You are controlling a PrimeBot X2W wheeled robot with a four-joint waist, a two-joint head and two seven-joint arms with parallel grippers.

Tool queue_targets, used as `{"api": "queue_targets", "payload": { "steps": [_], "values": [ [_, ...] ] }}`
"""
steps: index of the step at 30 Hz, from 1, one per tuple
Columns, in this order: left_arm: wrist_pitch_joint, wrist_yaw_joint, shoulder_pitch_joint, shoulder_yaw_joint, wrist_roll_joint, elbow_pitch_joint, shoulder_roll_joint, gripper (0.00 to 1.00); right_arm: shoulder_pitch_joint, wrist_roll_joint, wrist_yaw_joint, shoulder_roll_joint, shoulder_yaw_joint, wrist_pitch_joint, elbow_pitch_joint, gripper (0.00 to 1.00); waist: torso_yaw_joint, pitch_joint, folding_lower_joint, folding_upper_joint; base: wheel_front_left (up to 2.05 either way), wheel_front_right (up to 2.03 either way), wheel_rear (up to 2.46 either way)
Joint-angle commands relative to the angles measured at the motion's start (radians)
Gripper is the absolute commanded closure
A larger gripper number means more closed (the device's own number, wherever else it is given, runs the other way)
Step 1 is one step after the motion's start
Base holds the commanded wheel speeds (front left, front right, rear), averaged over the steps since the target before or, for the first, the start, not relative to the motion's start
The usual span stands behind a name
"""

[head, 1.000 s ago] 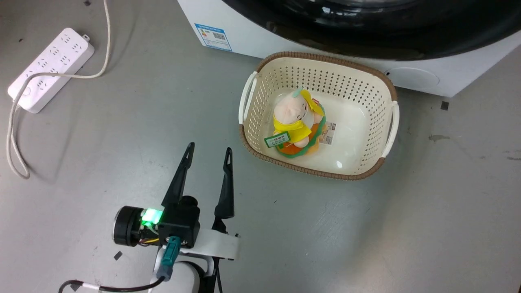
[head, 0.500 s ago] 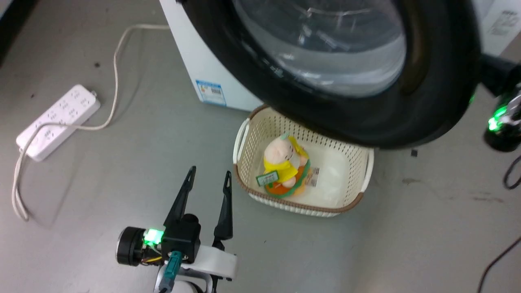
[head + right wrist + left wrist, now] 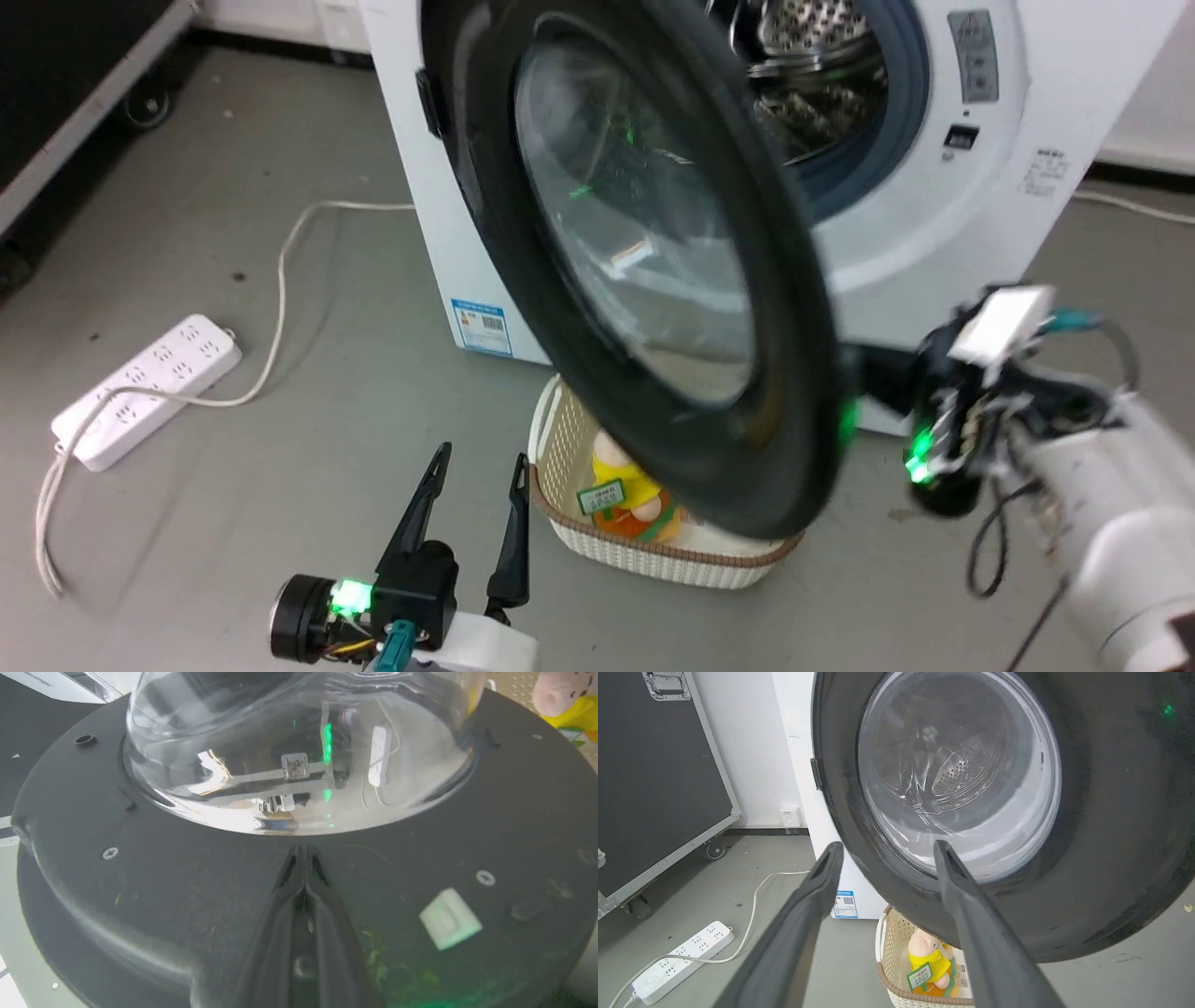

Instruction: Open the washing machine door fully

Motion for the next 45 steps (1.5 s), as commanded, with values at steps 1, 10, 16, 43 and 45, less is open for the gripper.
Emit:
{"api": "queue_targets", "payload": {
  "steps": [1,10,16,43,45],
  "values": [
    [-0.005,-0.004,0.013,0.002,-0.003,-0.001,0.007,0.00,0.034,-0.008,0.001,0.019,0.007,0.008,-0.018,1.00,0.007,-0.010,0.0003,0.0000,0.00,0.00,0.00],
    [-0.005,-0.038,0.071,0.012,-0.025,0.023,0.009,0.00,0.230,-0.004,0.001,0.111,0.058,0.012,-0.171,1.00,0.054,-0.080,0.0003,0.0000,0.00,0.00,0.00],
    [-0.005,-0.072,0.095,0.024,-0.042,0.019,0.007,0.00,0.313,0.003,0.001,0.133,0.116,-0.024,-0.254,1.00,0.080,-0.094,0.0003,0.0000,0.00,0.00,0.00],
    [-0.005,-0.238,0.112,0.213,-0.115,0.004,0.010,0.00,0.766,-1.316,0.001,-0.178,-0.078,-1.124,-0.910,0.00,-0.144,-0.141,0.0003,0.0000,0.00,0.00,0.00],
    [-0.005,-0.240,0.119,0.224,-0.112,0.008,0.008,0.00,0.826,-1.418,0.001,-0.109,-0.165,-1.127,-0.958,0.00,-0.159,-0.143,0.0003,0.0000,0.00,0.00,0.00]
  ]
}}
